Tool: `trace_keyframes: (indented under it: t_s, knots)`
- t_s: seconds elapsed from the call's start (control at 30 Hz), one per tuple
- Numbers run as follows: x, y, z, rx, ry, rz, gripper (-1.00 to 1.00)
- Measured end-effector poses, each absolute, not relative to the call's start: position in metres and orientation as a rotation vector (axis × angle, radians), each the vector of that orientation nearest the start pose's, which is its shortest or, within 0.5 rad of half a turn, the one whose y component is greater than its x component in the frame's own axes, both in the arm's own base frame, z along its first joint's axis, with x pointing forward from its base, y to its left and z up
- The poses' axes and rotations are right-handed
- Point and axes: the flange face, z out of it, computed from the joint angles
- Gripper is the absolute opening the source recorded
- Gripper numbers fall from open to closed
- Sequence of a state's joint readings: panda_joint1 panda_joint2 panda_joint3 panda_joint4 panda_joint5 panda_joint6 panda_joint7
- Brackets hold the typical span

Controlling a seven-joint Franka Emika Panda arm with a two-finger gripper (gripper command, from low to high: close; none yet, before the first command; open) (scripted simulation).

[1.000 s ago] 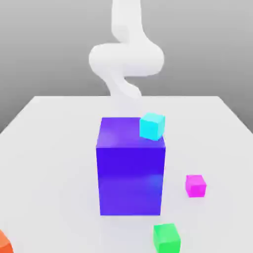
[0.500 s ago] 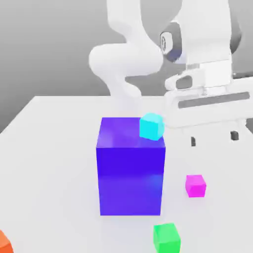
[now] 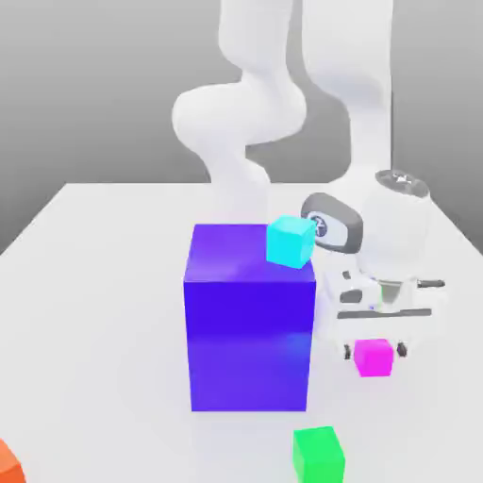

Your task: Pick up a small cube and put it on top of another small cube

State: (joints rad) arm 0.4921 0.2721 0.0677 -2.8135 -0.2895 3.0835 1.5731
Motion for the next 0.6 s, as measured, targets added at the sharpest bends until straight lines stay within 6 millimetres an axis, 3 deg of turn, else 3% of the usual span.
trace_keyframes:
  t_s: [0.13,0.37,0.4,0.6]
  knots:
    - [0.285,0.209,0.129,-2.935,1.116,-0.001,-1.00]
    - [0.284,0.211,0.184,-2.939,1.109,-0.004,-1.00]
    - [0.292,0.212,0.193,-2.916,1.131,-0.007,-1.00]
    - [0.347,0.198,0.204,-2.620,1.683,0.065,-1.00]
